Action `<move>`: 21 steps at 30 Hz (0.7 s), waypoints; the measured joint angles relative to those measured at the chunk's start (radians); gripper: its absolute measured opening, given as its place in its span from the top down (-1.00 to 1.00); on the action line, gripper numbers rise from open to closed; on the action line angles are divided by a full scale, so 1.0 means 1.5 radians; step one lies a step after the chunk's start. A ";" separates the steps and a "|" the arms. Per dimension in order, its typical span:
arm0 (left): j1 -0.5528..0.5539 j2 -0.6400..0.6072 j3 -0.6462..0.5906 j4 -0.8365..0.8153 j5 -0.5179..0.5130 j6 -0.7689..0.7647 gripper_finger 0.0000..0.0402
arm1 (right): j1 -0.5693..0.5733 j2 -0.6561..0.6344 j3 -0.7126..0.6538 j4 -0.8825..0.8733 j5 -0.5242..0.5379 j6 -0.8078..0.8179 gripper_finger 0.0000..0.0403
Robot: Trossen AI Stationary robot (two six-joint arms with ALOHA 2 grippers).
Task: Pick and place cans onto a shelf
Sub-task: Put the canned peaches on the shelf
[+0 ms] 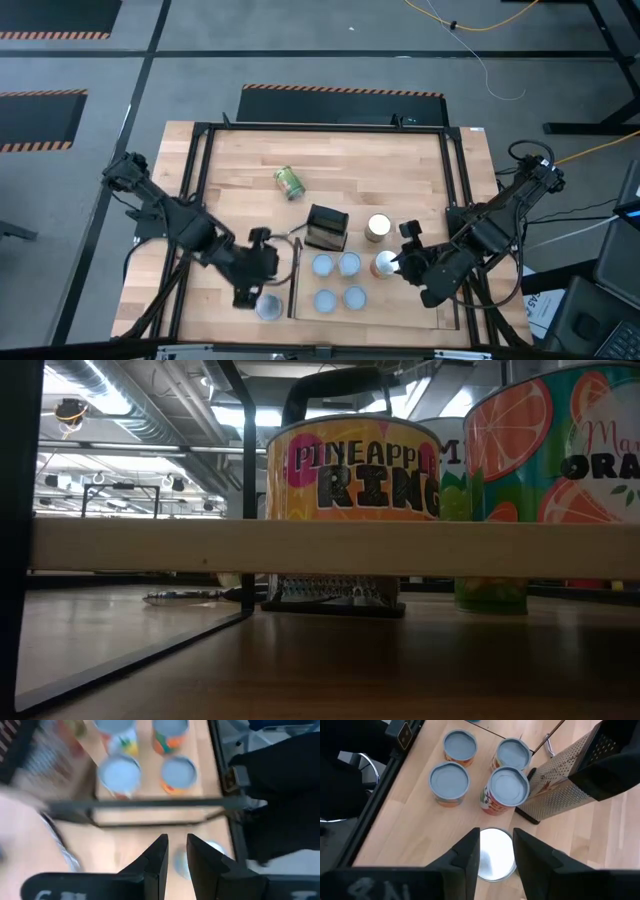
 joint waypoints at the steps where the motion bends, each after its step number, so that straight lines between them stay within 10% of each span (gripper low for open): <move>1: -0.011 0.000 -0.008 0.002 0.000 -0.028 0.68 | 0.000 0.000 0.000 0.000 0.000 0.000 0.41; 21: -0.106 0.000 -0.058 0.051 -0.206 -0.099 0.68 | -0.164 -0.040 -0.205 -0.067 0.006 -0.019 0.41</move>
